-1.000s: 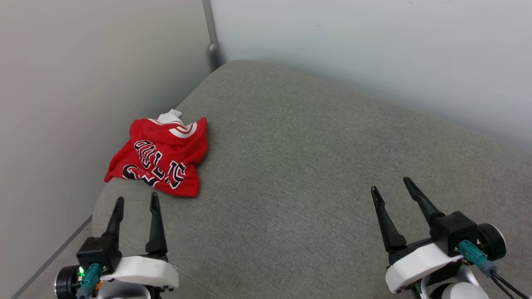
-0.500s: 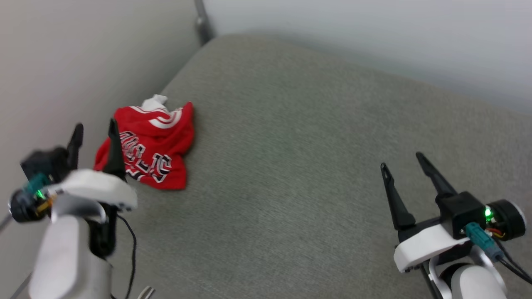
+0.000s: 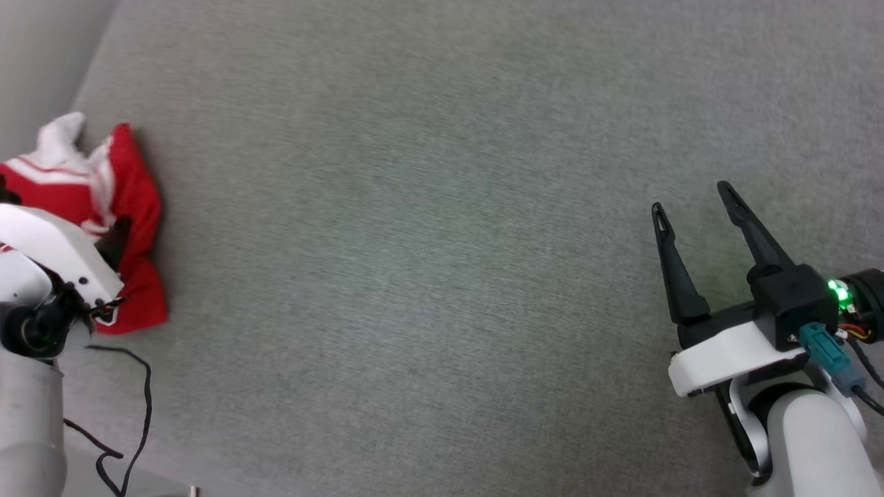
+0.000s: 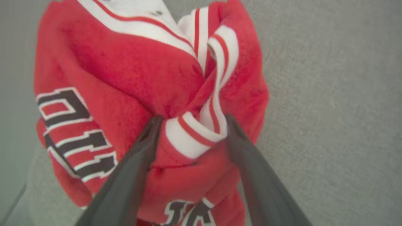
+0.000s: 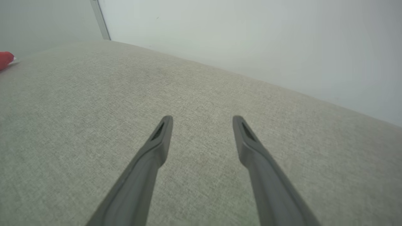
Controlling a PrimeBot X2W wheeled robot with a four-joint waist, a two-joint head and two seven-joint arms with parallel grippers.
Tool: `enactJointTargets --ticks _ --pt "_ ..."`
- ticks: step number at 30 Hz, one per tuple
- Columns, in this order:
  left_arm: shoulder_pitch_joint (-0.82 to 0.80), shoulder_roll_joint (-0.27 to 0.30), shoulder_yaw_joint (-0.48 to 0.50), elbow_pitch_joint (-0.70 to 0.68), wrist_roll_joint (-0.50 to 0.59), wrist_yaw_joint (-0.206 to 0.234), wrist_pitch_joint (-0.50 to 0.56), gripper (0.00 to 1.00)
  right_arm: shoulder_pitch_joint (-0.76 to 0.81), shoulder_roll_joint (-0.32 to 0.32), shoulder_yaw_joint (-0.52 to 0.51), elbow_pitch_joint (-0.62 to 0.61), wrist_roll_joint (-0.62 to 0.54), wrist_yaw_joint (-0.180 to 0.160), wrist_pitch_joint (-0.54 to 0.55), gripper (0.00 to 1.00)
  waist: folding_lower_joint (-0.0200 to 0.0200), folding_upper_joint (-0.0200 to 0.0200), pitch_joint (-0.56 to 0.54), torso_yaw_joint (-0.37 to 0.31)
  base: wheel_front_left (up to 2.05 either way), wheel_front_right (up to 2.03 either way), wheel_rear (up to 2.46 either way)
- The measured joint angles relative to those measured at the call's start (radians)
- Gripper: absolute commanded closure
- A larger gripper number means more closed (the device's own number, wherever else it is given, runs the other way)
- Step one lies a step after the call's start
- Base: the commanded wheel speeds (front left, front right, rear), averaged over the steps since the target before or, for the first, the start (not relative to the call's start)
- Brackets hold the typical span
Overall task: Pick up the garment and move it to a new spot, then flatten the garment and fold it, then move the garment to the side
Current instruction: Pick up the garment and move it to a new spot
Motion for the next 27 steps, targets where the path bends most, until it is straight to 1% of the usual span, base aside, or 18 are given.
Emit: enactJointTargets --ticks 3,5,7,8,10,13,16,20,23,27 --pt "0.0 0.02 -0.004 0.048 -0.055 0.0 0.106 0.0 -0.014 -0.001 0.004 0.005 0.003 0.0 -0.007 0.0 0.0 -0.0001 0.04 -0.034 0.0 0.0 0.0" --pt "-0.001 0.041 0.001 0.066 -0.08 0.0 0.157 0.0 -0.017 -0.001 0.005 0.01 0.004 0.0 -0.009 0.0 0.0 0.0 0.058 -0.054 0.0 0.0 0.0" --pt "-0.004 0.049 0.015 0.081 -0.105 0.0 0.175 0.73 -0.019 -0.002 0.005 0.015 0.004 0.0 -0.012 0.0 0.0 0.0 0.07 -0.069 0.0 0.0 0.0" --pt "-0.004 0.051 0.019 0.085 -0.112 0.0 0.175 1.0 -0.021 -0.002 0.002 0.016 0.004 0.0 -0.015 0.0 -0.0001 0.0 0.073 -0.074 0.0 0.0 0.0" --pt "-0.004 0.054 0.022 0.091 -0.117 0.0 0.173 1.0 -0.027 -0.003 -0.005 0.018 0.004 0.0 -0.016 0.0 -0.0001 0.0 0.072 -0.078 0.0 0.0 0.0" --pt "0.004 0.047 0.018 0.095 -0.096 0.015 0.106 1.0 -0.029 -0.003 -0.008 0.025 0.004 0.0 -0.02 0.0 -0.0001 -0.0001 0.053 -0.076 0.0 0.0 0.0" --pt "0.012 0.043 0.011 0.091 -0.057 0.039 0.012 1.0 -0.028 -0.002 -0.01 0.04 0.008 0.0 -0.03 0.0 0.0 0.0 0.019 -0.072 0.0 0.0 0.0" --pt "0.007 0.054 0.012 0.044 -0.003 0.075 -0.155 1.0 -0.012 0.003 -0.015 0.068 0.025 0.0 -0.049 0.0 0.0 -0.0001 -0.046 -0.069 0.0 0.0 0.0" --pt "0.003 0.059 0.003 0.007 0.032 0.085 -0.249 1.0 0.01 0.007 -0.021 0.087 0.037 0.0 -0.061 0.0 -0.0001 0.0 -0.106 -0.07 0.0 0.0 0.0" --pt "-0.001 0.065 -0.023 -0.061 0.079 0.087 -0.347 1.0 0.047 0.01 -0.035 0.1 0.067 0.0 -0.069 0.0 -0.0002 -0.0001 -0.189 -0.075 0.0 0.0 0.0"
